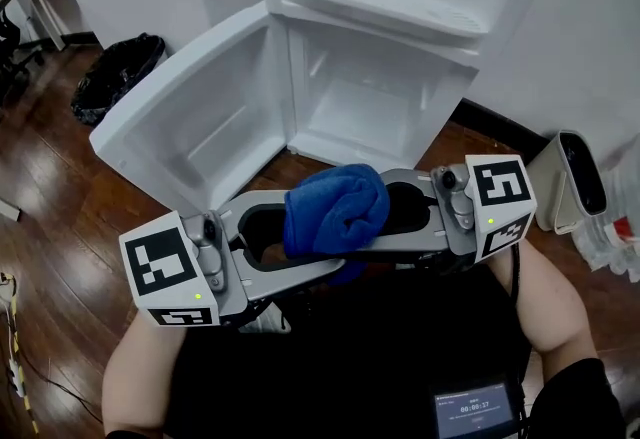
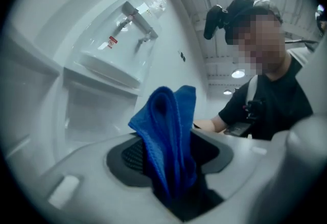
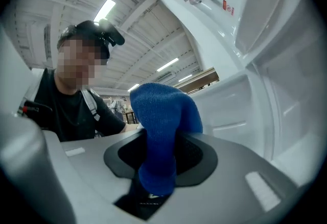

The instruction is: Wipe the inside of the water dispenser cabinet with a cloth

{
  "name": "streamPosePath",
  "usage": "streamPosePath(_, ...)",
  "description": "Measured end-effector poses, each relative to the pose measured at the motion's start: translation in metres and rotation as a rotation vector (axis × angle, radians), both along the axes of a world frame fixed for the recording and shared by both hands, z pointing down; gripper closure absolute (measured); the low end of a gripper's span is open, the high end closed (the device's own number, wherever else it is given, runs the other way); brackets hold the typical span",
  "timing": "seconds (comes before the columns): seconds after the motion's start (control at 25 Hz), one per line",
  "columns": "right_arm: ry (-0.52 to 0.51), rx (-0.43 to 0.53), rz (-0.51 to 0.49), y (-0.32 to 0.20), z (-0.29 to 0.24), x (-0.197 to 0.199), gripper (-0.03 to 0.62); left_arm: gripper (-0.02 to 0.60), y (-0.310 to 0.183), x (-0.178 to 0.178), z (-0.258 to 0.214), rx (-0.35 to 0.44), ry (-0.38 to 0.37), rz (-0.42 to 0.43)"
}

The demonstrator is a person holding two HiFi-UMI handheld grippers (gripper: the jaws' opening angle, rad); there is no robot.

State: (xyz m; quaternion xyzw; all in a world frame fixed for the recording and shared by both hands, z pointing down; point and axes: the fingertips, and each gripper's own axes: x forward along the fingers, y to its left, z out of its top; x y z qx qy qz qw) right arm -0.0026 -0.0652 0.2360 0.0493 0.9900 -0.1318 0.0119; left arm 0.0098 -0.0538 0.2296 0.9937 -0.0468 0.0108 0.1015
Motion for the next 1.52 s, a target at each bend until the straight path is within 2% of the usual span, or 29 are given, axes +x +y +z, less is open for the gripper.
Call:
streamPosePath(0.12,-0.045,-0.068,-0.043,0.005,-0.007,0.003,0.457,0.368,0.004,-0.001,-0.006,-0.023,0.045,0.018)
streamPosePath(0.32,-0.072,-0.134,-0.061,0.009,-0.010,0.006,0.456,0.379,0.006,-0.003,-0.009,-0.095,0.110,0.038)
streamPosePath(0.36,-0.094,-0.160,-0.083,0.011,-0.013,0.007,0.447,0.390,0.007,-0.004,-0.012,-0.119,0.142,0.054)
streamPosePath(0.44,-0.143,-0.208,-0.117,0.014,-0.022,0.012,0.384,0.414,0.007,-0.009,-0.019,-0.162,0.211,0.079)
streamPosePath(0.52,-0.150,-0.199,-0.085,0.011,-0.026,0.013,0.379,0.431,0.004,-0.011,-0.024,-0.170,0.240,0.058)
streamPosePath(0.6,-0.122,-0.152,-0.001,0.000,-0.023,0.014,0.394,0.431,-0.002,-0.011,-0.023,-0.150,0.231,0.006)
streamPosePath(0.68,-0.088,-0.121,0.079,-0.012,-0.018,0.015,0.452,0.425,-0.010,-0.010,-0.019,-0.121,0.204,-0.052)
streamPosePath(0.8,-0.049,-0.116,0.098,-0.015,-0.010,0.012,0.470,0.394,-0.011,-0.007,-0.010,-0.088,0.137,-0.076)
streamPosePath(0.92,-0.029,-0.093,0.119,-0.019,-0.007,0.009,0.471,0.428,-0.017,-0.008,-0.006,-0.062,0.083,-0.128)
streamPosePath(1.0,-0.020,-0.044,0.174,-0.028,-0.010,0.012,0.458,0.443,-0.028,-0.011,-0.007,-0.033,0.064,-0.205)
streamPosePath(1.08,-0.045,0.018,0.278,-0.041,-0.023,0.024,0.426,0.443,-0.045,-0.018,-0.010,0.007,0.060,-0.332)
streamPosePath(1.12,-0.076,0.060,0.372,-0.051,-0.035,0.036,0.425,0.443,-0.057,-0.024,-0.011,0.033,0.049,-0.426)
streamPosePath(1.2,-0.178,0.147,0.653,-0.077,-0.069,0.078,0.442,0.443,-0.091,-0.038,-0.011,0.060,-0.001,-0.653)
streamPosePath(1.28,-0.279,0.196,0.952,-0.096,-0.097,0.131,0.509,0.442,-0.130,-0.050,-0.006,0.052,-0.055,-0.854)
streamPosePath(1.36,-0.340,0.188,1.138,-0.105,-0.108,0.173,0.532,0.442,-0.170,-0.053,0.001,0.057,-0.088,-0.978)
streamPosePath(1.44,-0.377,0.134,1.223,-0.111,-0.105,0.200,0.545,0.442,-0.205,-0.048,0.009,0.065,-0.123,-1.062)
streamPosePath(1.52,-0.402,0.063,1.263,-0.117,-0.098,0.217,0.546,0.442,-0.233,-0.045,0.013,0.072,-0.134,-1.156)
